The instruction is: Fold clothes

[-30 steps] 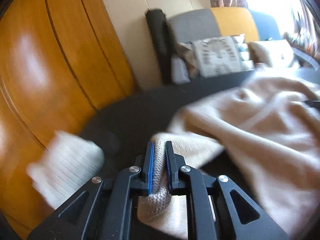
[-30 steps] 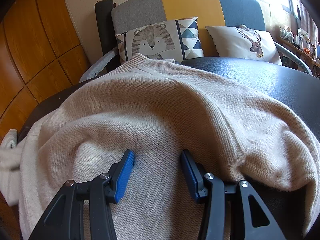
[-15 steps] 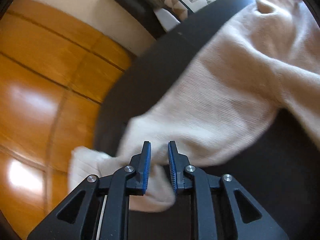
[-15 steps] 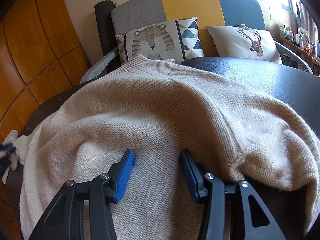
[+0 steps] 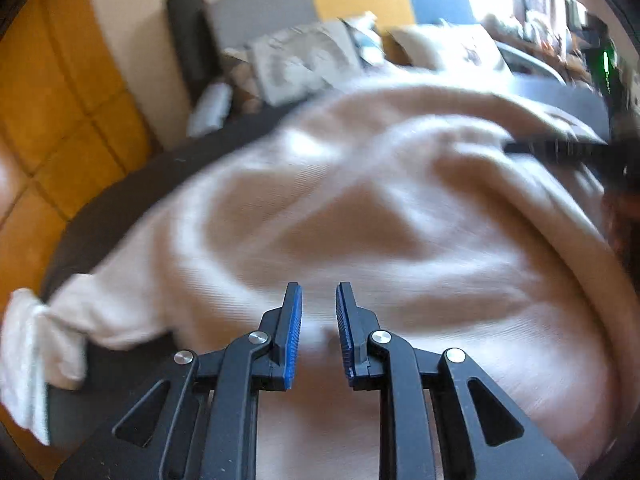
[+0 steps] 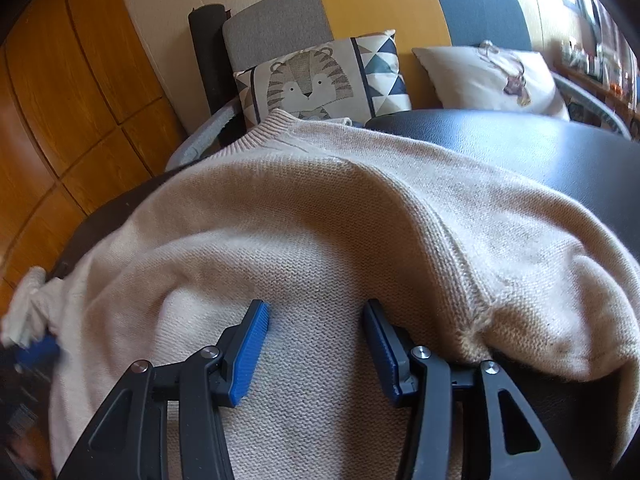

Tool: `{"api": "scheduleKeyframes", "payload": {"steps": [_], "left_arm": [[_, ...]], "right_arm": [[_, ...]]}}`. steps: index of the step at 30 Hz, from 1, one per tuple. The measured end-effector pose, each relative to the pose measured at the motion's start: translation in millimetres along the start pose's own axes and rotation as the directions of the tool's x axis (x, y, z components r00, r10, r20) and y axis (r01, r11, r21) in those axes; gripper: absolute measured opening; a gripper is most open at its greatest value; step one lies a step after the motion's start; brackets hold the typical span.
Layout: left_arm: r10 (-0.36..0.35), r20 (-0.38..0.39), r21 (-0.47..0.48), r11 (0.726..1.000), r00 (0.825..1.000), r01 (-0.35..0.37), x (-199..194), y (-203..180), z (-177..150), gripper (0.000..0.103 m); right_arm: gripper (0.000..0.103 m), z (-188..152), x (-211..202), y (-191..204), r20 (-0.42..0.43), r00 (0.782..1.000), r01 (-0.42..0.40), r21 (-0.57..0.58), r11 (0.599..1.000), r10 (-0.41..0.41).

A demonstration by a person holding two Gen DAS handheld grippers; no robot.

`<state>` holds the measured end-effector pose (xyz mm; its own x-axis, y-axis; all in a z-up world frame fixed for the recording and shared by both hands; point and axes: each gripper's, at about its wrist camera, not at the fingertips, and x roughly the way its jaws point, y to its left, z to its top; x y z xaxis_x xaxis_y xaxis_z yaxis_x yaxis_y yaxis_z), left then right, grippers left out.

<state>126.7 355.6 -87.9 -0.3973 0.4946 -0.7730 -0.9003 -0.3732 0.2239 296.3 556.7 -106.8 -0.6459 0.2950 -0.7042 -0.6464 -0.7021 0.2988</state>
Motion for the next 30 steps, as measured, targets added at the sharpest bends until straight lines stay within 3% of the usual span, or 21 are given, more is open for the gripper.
{"api": "scheduleKeyframes", "payload": {"steps": [3,7,10,14,17,19,20,21,22,25,27,30], "left_arm": [[0.098,0.053,0.062,0.993,0.994,-0.101,3.2,-16.0,-3.1,0.029],[0.159,0.117,0.142,0.974,0.98,-0.175,1.6,-19.1,-8.1,0.049],[0.087,0.111,0.114,0.988,0.99,-0.1,-1.4,-8.1,-6.2,0.049],[0.035,0.108,0.118,0.992,0.994,-0.047,3.1,7.8,-7.0,0.05],[0.03,0.104,0.114,0.993,0.994,-0.042,5.2,9.9,-6.3,0.051],[0.045,0.112,0.126,0.99,0.993,-0.059,6.2,6.7,-6.5,0.051],[0.052,0.119,0.141,0.988,0.992,-0.069,6.5,4.6,-7.2,0.051],[0.059,0.127,0.159,0.984,0.99,-0.079,6.7,2.5,-8.0,0.051],[0.066,0.135,0.176,0.98,0.989,-0.089,6.9,0.3,-8.9,0.051],[0.06,0.152,0.217,0.972,0.987,-0.092,5.5,-0.5,-9.2,0.051],[0.048,0.156,0.227,0.97,0.987,-0.083,3.3,1.4,-9.5,0.051],[0.014,0.148,0.215,0.976,0.989,-0.046,3.2,6.6,-7.9,0.051]], "right_arm": [[0.05,2.0,-26.9,-3.5,0.008,1.0,0.02,0.002,1.0,-0.02],[0.05,-11.4,-76.0,-15.2,-0.018,0.998,0.058,-0.007,0.998,-0.058],[0.05,-35.6,-100.1,-35.0,-0.08,0.994,0.076,0.041,0.996,-0.072],[0.05,-68.4,-105.7,-51.6,-0.184,0.983,0.038,0.118,0.992,-0.015],[0.05,-78.8,-111.1,-39.7,-0.157,0.986,0.059,0.049,0.997,-0.051],[0.043,-81.2,-108.9,-26.4,-0.144,0.987,0.076,-0.004,0.997,-0.076],[0.042,-82.4,-105.6,-20.1,-0.146,0.988,0.045,-0.019,0.999,-0.047],[0.035,-83.6,-102.3,-13.8,-0.148,0.989,0.013,-0.033,0.999,-0.018],[0.012,-85.8,-97.3,-7.7,-0.164,0.987,-0.001,-0.059,0.998,-0.008],[0.006,-91.0,-91.6,6.0,-0.151,0.985,0.052,-0.185,0.981,-0.081],[0.006,-86.2,-100.2,6.2,-0.096,0.978,0.151,-0.279,0.948,-0.184],[0.006,-71.8,-113.8,-23.9,-0.04,0.957,0.269,-0.245,0.932,-0.286]]}}
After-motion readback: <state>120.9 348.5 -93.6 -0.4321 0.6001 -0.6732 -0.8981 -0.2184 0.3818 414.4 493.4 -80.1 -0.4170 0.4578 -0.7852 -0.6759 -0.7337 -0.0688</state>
